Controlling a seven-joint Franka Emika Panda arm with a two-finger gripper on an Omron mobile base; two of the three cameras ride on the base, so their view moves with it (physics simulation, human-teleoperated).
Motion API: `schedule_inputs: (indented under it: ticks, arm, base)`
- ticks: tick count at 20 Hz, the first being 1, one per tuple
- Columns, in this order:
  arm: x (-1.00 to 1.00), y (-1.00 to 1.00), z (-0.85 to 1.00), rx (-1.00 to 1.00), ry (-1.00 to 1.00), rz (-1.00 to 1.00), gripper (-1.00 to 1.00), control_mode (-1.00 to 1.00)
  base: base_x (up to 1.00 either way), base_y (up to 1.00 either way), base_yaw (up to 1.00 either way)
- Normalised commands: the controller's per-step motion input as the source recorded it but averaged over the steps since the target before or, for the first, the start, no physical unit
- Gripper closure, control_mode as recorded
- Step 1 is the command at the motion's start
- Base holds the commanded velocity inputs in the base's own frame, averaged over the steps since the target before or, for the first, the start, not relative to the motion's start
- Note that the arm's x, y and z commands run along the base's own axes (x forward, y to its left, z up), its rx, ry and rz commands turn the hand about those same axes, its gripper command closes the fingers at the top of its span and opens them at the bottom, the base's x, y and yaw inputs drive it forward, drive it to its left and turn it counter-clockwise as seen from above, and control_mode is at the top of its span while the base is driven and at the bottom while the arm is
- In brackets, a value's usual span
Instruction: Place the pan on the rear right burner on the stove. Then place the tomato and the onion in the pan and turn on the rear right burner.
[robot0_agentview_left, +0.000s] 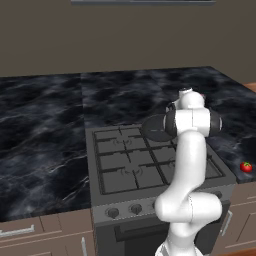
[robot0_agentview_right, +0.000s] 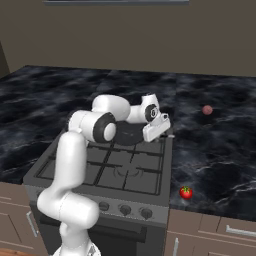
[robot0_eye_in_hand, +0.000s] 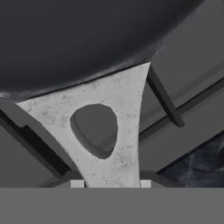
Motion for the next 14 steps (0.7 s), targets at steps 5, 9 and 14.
schedule_inputs:
  ticks: [5, 9, 14]
  arm:
    - [0.31, -0.12, -0.06, 0.00, 0.03, -0.09, 1.00, -1.00]
    - [0.03, -0.21, -0.20, 0.00, 0.05, -0.08, 1.00, -1.00]
    - [0.00, -0.32, -0.32, 0.00, 0.07, -0.08, 1.00, -1.00]
  base:
    - [0.00, 0.00, 0.00]
    - [0.00, 0.00, 0.00]
    - [0.00, 0.00, 0.00]
